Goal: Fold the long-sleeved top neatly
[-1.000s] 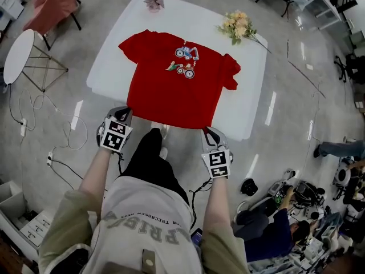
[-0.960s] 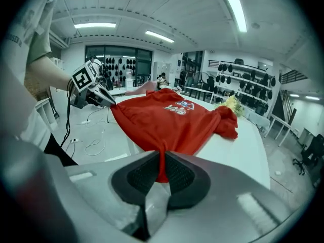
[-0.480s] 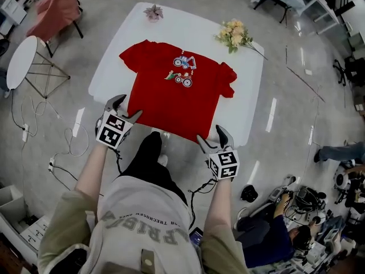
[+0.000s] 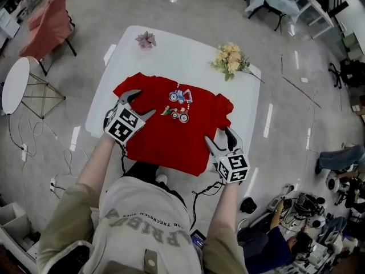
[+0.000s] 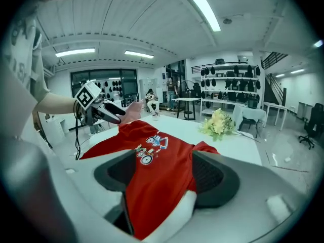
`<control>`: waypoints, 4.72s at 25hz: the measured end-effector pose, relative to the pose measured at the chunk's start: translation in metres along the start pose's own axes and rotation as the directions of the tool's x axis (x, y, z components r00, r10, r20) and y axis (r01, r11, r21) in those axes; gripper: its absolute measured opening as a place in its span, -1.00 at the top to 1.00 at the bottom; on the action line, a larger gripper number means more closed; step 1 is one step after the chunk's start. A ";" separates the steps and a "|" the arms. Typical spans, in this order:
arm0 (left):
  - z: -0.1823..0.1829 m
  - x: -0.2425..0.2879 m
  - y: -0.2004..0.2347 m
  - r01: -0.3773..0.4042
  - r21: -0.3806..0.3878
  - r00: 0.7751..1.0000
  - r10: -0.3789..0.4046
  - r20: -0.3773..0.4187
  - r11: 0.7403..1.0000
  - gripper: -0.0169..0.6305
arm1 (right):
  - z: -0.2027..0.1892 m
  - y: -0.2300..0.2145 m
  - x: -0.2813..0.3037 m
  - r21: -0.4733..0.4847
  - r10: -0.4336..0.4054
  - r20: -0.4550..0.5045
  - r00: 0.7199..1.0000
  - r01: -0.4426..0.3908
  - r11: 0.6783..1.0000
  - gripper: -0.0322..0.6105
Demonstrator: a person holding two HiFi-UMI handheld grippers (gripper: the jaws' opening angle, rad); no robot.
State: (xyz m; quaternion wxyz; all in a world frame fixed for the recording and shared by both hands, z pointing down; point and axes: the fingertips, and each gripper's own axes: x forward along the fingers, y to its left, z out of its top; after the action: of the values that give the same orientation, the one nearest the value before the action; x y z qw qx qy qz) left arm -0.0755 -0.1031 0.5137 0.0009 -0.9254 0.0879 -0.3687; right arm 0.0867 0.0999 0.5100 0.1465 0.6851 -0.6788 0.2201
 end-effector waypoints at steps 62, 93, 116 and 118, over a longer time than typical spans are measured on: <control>-0.028 0.124 -0.043 0.578 0.057 0.720 -0.475 -0.506 0.814 0.31 | -0.039 0.004 0.081 -0.389 0.315 -0.504 0.805 -0.537 0.749 0.80; 0.016 0.057 -0.031 0.440 0.372 0.893 -0.354 -0.280 0.817 0.84 | -0.037 -0.022 0.161 -0.097 0.423 -0.756 0.500 -0.724 0.683 0.33; 0.065 0.209 0.121 0.161 0.281 0.973 -0.105 -0.205 0.946 0.84 | 0.051 -0.115 0.253 -0.299 0.132 -0.536 0.834 -0.334 0.894 0.82; 0.056 0.220 0.123 0.178 0.267 0.967 -0.118 -0.226 0.947 0.83 | 0.043 -0.118 0.260 -0.286 0.126 -0.561 0.818 -0.334 0.898 0.82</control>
State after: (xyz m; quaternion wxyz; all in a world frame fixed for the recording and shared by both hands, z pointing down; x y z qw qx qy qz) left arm 0.1000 -0.2634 0.6150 0.0972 -0.8760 -0.0365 -0.4709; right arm 0.2032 -0.1423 0.6144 0.4265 0.4684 -0.7199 0.2837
